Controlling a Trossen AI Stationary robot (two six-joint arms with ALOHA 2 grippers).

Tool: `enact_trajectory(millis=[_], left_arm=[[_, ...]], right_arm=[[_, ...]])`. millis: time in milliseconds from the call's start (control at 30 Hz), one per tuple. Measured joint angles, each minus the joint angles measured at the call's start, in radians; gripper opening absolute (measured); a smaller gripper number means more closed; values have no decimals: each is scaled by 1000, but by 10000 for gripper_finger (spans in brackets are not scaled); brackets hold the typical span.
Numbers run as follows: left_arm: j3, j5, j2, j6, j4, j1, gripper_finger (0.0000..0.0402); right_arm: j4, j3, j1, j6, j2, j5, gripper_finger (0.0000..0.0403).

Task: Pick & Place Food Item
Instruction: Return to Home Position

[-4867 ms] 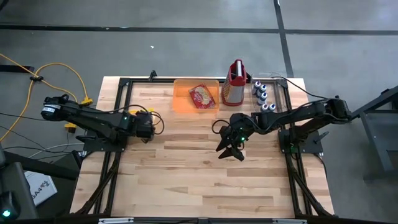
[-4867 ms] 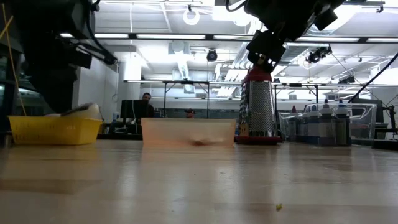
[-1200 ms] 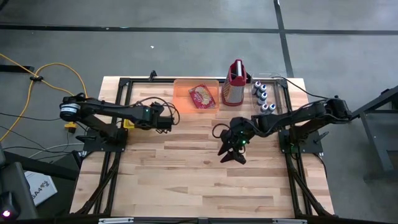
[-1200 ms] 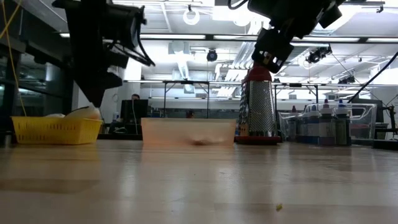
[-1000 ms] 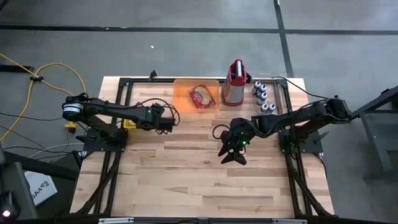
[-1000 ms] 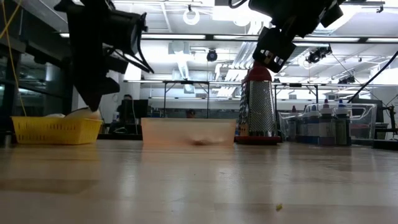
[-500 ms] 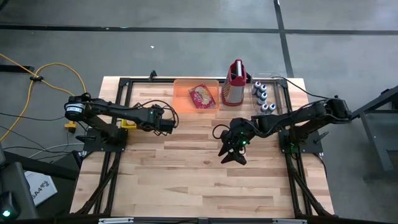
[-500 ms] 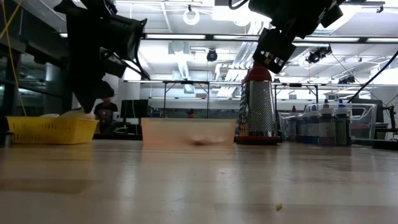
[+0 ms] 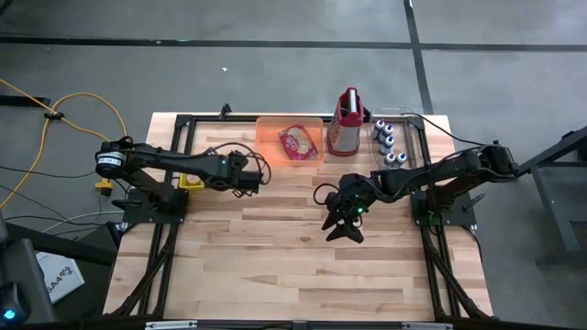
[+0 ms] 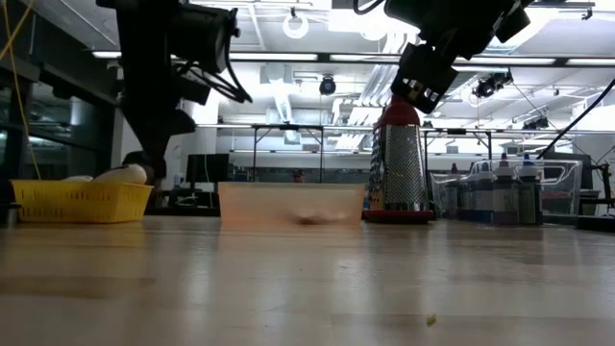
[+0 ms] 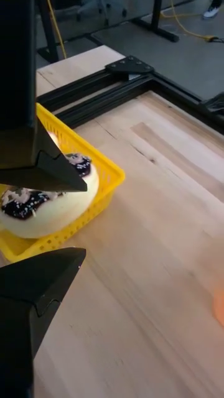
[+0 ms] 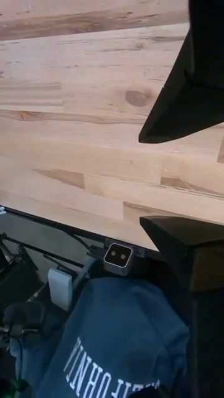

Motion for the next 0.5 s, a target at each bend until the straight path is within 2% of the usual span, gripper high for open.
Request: enact_trajectory(millis=[300,500], left_arm=[[33,1,0,9,20,-25,148],[37,12,-1,106,168,-112,148]], right_arm=[[0,0,0,0,0,0,190],[-1,0,0,0,0,0,190]])
